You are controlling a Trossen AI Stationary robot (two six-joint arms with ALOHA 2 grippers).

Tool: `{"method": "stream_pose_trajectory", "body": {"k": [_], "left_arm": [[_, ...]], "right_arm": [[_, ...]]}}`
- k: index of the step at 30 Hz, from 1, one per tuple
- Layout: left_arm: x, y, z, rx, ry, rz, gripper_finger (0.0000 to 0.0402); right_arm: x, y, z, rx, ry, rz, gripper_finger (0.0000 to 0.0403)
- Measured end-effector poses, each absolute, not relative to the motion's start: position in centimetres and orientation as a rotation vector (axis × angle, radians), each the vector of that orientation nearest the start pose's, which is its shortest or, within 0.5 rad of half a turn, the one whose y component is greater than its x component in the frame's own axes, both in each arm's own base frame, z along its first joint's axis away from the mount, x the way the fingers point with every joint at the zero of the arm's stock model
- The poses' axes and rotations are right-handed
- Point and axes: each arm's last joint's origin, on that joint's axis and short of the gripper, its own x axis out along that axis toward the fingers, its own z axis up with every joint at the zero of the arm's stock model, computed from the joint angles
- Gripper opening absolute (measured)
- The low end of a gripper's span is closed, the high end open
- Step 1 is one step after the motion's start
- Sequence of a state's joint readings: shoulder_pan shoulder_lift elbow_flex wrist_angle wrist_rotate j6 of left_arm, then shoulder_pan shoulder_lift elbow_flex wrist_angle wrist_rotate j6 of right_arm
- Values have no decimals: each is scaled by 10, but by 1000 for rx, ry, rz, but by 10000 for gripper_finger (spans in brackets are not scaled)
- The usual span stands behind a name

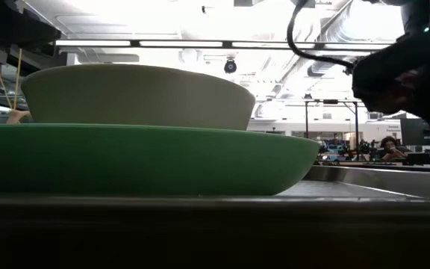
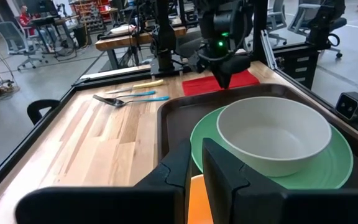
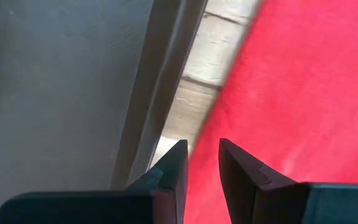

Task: Set up tray
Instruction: Put the table napkin to the right of the green plate on the serving tray

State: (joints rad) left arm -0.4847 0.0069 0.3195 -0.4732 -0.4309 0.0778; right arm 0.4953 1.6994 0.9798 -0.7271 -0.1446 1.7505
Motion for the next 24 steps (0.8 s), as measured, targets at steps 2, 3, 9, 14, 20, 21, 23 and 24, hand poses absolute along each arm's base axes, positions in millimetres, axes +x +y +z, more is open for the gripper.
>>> {"method": "stream_pose_trajectory", "body": {"k": [2, 3, 9, 14, 20, 21, 23, 24], "left_arm": [[62, -19, 223, 147, 142, -59, 69], [62, -19, 223, 145, 142, -59, 69], [62, -19, 223, 145, 142, -59, 69], [62, -19, 223, 145, 142, -59, 69], [62, -19, 223, 145, 142, -60, 69], [62, -19, 223, 145, 142, -59, 69], [62, -19, 223, 145, 142, -60, 69], [62, -19, 223, 145, 142, -59, 69]], "right_arm": [[253, 142, 149, 1115, 1440, -838, 72], [253, 142, 147, 1111, 1450, -842, 74], [256, 144, 139, 1103, 1462, -855, 81], [255, 143, 138, 1095, 1466, -869, 83], [252, 141, 138, 1075, 1479, -908, 83], [252, 141, 138, 1071, 1482, -913, 83], [250, 140, 137, 1058, 1491, -932, 83], [249, 140, 137, 1052, 1494, -940, 82]]}}
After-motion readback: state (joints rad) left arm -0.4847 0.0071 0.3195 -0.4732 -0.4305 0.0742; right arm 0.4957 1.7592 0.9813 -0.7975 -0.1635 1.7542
